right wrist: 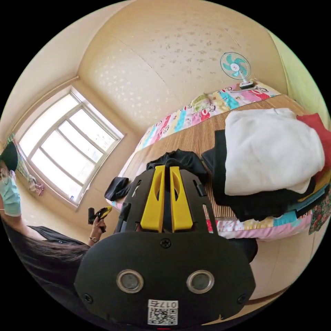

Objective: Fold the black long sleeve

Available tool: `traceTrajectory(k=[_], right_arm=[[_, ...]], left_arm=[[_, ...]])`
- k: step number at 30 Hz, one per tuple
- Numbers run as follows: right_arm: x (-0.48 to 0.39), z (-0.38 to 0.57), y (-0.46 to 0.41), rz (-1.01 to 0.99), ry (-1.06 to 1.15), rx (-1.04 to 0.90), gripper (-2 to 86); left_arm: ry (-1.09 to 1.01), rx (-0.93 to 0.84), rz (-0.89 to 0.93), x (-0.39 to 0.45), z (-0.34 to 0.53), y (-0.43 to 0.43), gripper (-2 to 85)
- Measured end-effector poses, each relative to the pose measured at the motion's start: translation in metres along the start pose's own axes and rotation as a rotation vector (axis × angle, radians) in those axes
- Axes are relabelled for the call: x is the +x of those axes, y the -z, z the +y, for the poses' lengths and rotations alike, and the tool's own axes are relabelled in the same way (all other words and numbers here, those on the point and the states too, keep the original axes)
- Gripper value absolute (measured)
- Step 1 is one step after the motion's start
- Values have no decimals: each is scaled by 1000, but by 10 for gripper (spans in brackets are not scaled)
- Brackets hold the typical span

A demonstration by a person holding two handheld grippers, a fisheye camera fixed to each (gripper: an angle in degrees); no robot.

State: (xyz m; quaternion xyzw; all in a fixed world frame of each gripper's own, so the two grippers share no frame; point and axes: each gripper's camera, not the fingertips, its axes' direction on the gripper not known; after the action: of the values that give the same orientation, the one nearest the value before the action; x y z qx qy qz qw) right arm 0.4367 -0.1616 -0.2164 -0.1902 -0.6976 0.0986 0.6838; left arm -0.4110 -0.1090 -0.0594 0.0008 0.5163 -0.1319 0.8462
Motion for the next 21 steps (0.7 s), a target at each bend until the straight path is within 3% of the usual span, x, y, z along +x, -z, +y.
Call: traceTrajectory(k=[4, 7, 11, 16, 19, 21], right_arm=[[5, -60, 41, 47, -86, 81, 32], [-21, -96, 29, -77, -69, 146, 35], [-85, -132, -88, -309, 31, 88, 49], [-120, -103, -268, -514, 82, -229, 71], [-117, -41, -301, -369, 115, -276, 73], [-99, 12, -327, -143, 132, -422, 74]], left_arm=[[57, 59, 62, -23, 2, 17, 47], [94, 78, 44, -35, 8, 23, 66], [156, 93, -24, -51, 3, 14, 101], [191, 165, -130, -72, -30, 10, 111], [138, 154, -270, -75, -63, 20, 113], [129, 152, -401, -82, -86, 31, 125]])
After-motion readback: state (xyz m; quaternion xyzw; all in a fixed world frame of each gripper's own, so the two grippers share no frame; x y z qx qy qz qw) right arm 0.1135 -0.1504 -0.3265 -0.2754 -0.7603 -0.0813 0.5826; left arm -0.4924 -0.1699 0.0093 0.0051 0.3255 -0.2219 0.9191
